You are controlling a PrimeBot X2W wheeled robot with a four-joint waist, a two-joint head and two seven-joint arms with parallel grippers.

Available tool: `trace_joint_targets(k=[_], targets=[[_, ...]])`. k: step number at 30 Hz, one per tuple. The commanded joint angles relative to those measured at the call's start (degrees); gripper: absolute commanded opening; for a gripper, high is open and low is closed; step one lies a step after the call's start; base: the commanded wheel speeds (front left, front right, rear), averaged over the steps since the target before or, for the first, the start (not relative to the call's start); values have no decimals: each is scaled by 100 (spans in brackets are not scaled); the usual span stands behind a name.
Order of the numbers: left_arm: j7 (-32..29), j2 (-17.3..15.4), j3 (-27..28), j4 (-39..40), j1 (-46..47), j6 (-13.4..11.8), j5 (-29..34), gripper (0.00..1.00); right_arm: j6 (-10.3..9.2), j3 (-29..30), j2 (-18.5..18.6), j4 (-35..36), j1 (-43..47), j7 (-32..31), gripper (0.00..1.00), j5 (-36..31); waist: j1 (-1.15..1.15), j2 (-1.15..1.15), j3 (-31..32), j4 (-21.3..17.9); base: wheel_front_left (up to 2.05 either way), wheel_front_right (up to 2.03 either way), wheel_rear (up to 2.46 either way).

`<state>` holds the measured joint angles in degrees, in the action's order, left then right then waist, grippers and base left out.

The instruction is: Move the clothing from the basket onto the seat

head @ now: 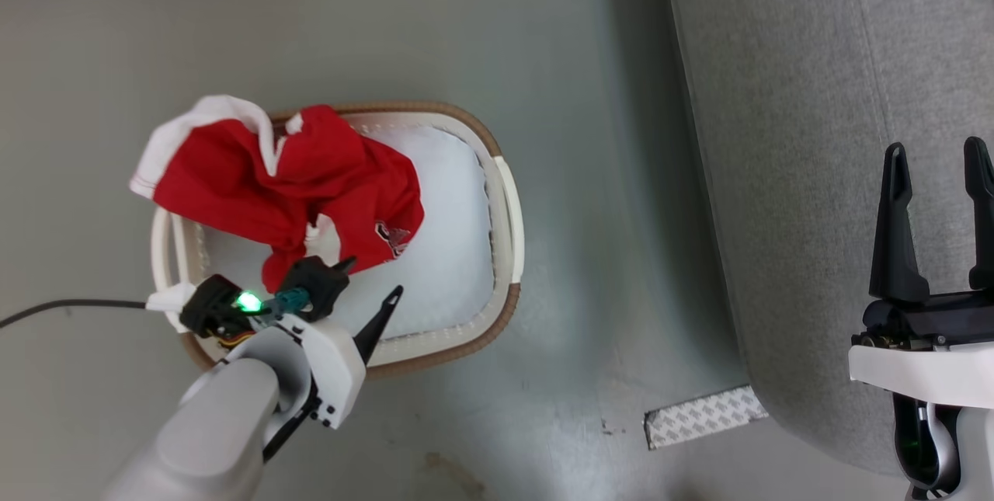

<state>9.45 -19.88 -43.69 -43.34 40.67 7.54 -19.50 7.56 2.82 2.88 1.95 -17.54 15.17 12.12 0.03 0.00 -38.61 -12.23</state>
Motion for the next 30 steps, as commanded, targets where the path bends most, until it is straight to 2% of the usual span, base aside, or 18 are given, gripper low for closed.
trace_joint_targets(k=[1, 6, 16, 24, 25, 27, 28, 30], targets=[[52, -59, -82, -100, 108, -13, -142, 100, -14, 15, 4, 30, -56, -3, 100, 61, -3, 0, -191, -97, 0, 0, 0], [205, -174, -234, -506, 365, -12, -165, 100, -14, -11, 4, 88, -99, -3, 100, 117, -3, 0, -313, -80, 0, 0, 0], [445, -121, -463, -1040, 826, -15, -73, 100, -14, -8, 4, 178, -171, -3, 100, 189, -3, 0, -647, -101, 0, 0, 0], [538, -88, -668, -1321, 1260, -200, 284, 100, -14, 37, 3, 289, -200, -3, 100, 211, -3, 0, -1010, -129, 0, 0, 0], [552, -81, -698, -1338, 1305, -223, 331, 74, -14, 52, 4, 300, -200, -3, 100, 201, -3, 0, -1047, -120, 0, 0, 0], [569, -60, -729, -1375, 1373, -239, 383, 4, -14, 74, 3, 318, -200, -3, 100, 172, -3, 0, -1101, -102, 0, 0, 0], [566, -49, -721, -1368, 1415, -278, 391, 0, -15, 82, 3, 326, -196, -3, 100, 159, -3, 0, -1118, -90, 0, 0, 0], [571, -36, -703, -1345, 1449, -303, 386, 0, -15, 95, 3, 337, -192, -3, 100, 155, -3, 0, -1132, -77, 0, 0, 0]])
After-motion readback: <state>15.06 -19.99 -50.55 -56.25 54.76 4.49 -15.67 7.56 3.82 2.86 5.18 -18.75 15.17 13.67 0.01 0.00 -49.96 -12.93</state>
